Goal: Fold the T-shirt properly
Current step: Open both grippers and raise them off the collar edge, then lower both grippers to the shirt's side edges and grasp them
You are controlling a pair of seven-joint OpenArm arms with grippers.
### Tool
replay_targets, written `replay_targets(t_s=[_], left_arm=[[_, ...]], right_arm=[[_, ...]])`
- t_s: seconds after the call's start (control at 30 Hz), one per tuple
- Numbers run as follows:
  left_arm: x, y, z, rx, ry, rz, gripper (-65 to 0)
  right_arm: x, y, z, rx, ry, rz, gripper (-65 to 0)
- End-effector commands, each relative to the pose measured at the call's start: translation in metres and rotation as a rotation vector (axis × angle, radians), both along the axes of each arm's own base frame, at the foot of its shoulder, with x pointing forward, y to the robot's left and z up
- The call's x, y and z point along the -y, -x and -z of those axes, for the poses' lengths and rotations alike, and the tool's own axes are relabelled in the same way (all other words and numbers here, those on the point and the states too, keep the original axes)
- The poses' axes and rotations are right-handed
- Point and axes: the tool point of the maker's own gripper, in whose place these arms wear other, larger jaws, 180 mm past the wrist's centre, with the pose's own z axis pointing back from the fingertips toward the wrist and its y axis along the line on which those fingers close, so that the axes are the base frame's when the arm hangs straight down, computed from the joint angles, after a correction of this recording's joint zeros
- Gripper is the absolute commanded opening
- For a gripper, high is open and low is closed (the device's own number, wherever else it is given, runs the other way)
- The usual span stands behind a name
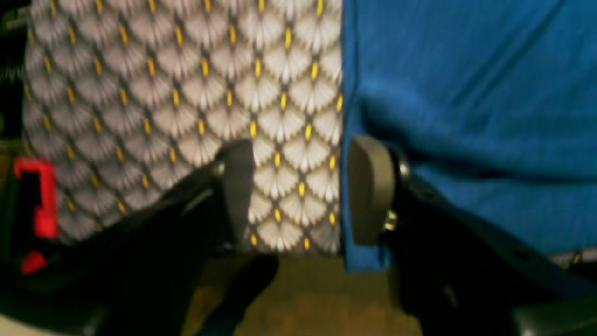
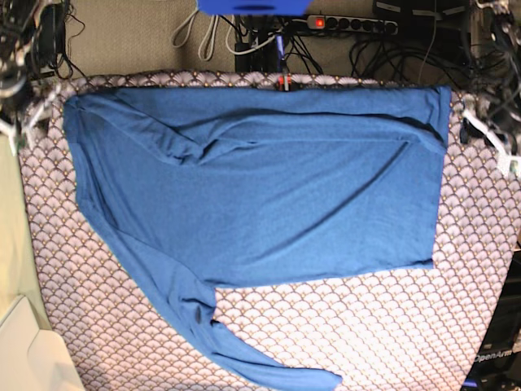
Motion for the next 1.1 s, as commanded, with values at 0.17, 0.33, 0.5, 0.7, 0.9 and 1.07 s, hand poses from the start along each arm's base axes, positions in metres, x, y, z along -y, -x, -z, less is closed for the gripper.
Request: replay_targets(t_s=[0.17, 0.33, 0.5, 0.7, 0.9, 1.07], left_arm=[[0.012, -0.062, -0.044, 0.171, -0.003, 0.05, -33.0], [0.031, -0.106, -0.067, 0.254, 0.008, 0.101, -33.0], [0.029, -0.143, -0.059, 0.228, -0.016, 0.072, -33.0], [0.027, -0.183, -0.051, 0.264, -0.019, 0.025, -32.9], [0.033, -0.213, -0.035, 0.256, 0.014, -0.003, -32.9], [0.039, -0.223, -0.024, 0.247, 0.062, -0.013, -32.9]], right_arm=[[-0.01, -0.07, -0.026, 0.093, 0.098, -0.048, -38.2], [-0.028, -0.127, -0.029, 0.127, 0.088, -0.062, -38.2], [-0.044, -0.175, -0.02, 0.101, 0.049, -0.1, -38.2], [-0.06, -0.224, -0.011, 0.072, -0.044, -0.129, -38.2], [-0.087, -0.256, 0.003, 0.004, -0.116, -0.192, -38.2], [-0.105, -0.265, 0.02, -0.003, -0.205, -0.225, -38.2]])
